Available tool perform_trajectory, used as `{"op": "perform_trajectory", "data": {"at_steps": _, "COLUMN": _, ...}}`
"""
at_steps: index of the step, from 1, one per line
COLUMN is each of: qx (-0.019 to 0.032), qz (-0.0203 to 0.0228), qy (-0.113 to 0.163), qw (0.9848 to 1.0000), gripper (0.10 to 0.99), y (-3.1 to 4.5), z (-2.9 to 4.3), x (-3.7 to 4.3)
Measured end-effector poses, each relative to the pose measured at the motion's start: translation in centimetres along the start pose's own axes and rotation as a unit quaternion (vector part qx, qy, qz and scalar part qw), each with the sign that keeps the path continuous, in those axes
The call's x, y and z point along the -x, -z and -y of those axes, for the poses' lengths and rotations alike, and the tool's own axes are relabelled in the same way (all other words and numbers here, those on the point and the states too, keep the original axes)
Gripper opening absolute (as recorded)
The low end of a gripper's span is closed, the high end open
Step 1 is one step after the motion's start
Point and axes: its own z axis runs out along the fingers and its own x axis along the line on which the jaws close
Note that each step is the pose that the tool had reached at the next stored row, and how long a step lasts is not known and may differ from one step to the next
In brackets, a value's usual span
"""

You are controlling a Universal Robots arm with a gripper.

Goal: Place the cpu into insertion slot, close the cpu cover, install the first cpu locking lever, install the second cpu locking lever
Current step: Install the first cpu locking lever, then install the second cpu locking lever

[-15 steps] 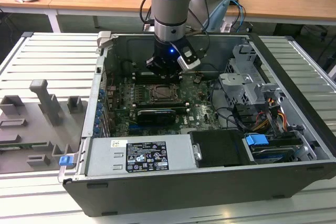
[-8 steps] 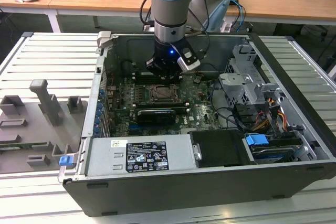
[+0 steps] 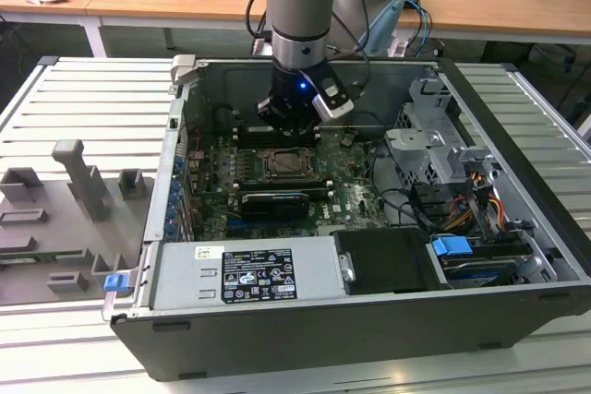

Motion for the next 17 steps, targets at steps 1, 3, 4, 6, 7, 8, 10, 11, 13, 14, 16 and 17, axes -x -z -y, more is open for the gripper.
{"op": "perform_trajectory", "data": {"at_steps": 1, "qx": 0.0, "qz": 0.0, "qy": 0.0, "qw": 1.0, "gripper": 0.106, "y": 0.25, "z": -0.03, "x": 0.01}}
{"op": "perform_trajectory", "data": {"at_steps": 3, "qx": 0.0001, "qz": 0.0001, "qy": 0.0, "qw": 1.0, "gripper": 0.106, "y": 0.48, "z": -0.04, "x": 0.02}}
{"op": "perform_trajectory", "data": {"at_steps": 4, "qx": 0.0001, "qz": 0.0, "qy": 0.0, "qw": 1.0, "gripper": 0.106, "y": 0.49, "z": -0.01, "x": 0.02}}
{"op": "perform_trajectory", "data": {"at_steps": 6, "qx": 0.0001, "qz": 0.0, "qy": 0.0, "qw": 1.0, "gripper": 0.106, "y": 0.5, "z": 0.14, "x": 0.0}}
{"op": "perform_trajectory", "data": {"at_steps": 7, "qx": 0.0, "qz": 0.0, "qy": 0.0, "qw": 1.0, "gripper": 0.106, "y": 0.51, "z": 0.18, "x": 0.0}}
{"op": "perform_trajectory", "data": {"at_steps": 8, "qx": 0.0, "qz": 0.0, "qy": 0.0, "qw": 1.0, "gripper": 0.106, "y": 0.51, "z": 0.2, "x": 0.0}}
{"op": "perform_trajectory", "data": {"at_steps": 10, "qx": -0.0001, "qz": 0.0, "qy": 0.0, "qw": 1.0, "gripper": 0.106, "y": 0.52, "z": 0.25, "x": 0.0}}
{"op": "perform_trajectory", "data": {"at_steps": 11, "qx": -0.0001, "qz": 0.0, "qy": 0.0, "qw": 1.0, "gripper": 0.106, "y": 0.52, "z": 0.27, "x": 0.0}}
{"op": "perform_trajectory", "data": {"at_steps": 13, "qx": 0.0, "qz": 0.0, "qy": 0.0, "qw": 1.0, "gripper": 0.106, "y": 0.52, "z": 0.29, "x": -0.01}}
{"op": "perform_trajectory", "data": {"at_steps": 14, "qx": 0.0, "qz": 0.0, "qy": 0.0, "qw": 1.0, "gripper": 0.106, "y": 0.52, "z": 0.3, "x": -0.01}}
{"op": "perform_trajectory", "data": {"at_steps": 16, "qx": 0.0, "qz": 0.0, "qy": 0.0, "qw": 1.0, "gripper": 0.106, "y": 0.53, "z": 0.32, "x": -0.01}}
{"op": "perform_trajectory", "data": {"at_steps": 17, "qx": 0.0, "qz": 0.0, "qy": 0.0, "qw": 1.0, "gripper": 0.106, "y": 0.53, "z": 0.34, "x": -0.01}}
